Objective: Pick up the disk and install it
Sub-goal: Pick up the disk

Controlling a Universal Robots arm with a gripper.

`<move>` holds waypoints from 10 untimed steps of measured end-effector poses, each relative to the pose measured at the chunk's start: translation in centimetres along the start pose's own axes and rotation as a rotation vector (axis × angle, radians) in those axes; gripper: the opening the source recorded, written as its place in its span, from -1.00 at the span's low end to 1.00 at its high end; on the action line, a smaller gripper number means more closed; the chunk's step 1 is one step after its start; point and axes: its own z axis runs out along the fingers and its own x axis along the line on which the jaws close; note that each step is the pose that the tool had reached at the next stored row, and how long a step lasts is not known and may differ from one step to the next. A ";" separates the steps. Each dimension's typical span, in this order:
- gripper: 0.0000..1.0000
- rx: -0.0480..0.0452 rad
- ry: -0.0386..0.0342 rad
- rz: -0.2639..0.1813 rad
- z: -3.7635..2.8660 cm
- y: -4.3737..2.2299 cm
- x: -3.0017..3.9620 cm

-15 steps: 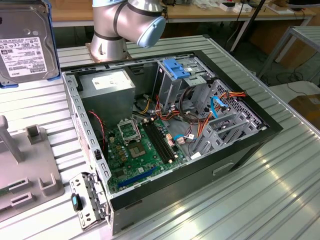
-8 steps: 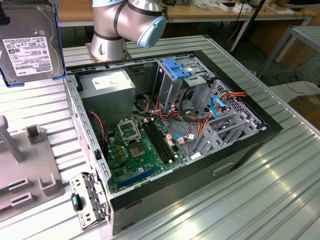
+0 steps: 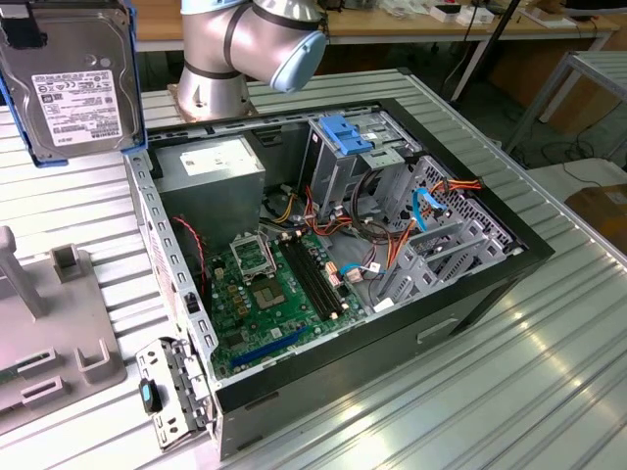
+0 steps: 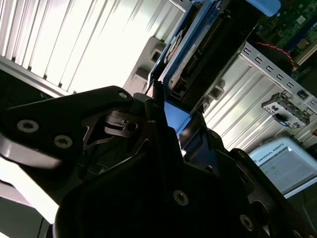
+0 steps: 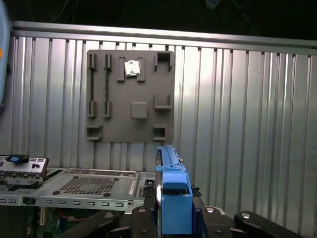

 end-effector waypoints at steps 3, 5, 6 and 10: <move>-0.26 0.0000 0.0000 0.000 0.00 -0.52 0.03; -0.26 0.0000 0.0000 0.000 0.00 -0.90 0.04; -0.26 0.0000 0.0000 0.000 0.00 -1.15 0.05; -0.26 0.0001 0.0000 0.000 0.00 -2.31 0.11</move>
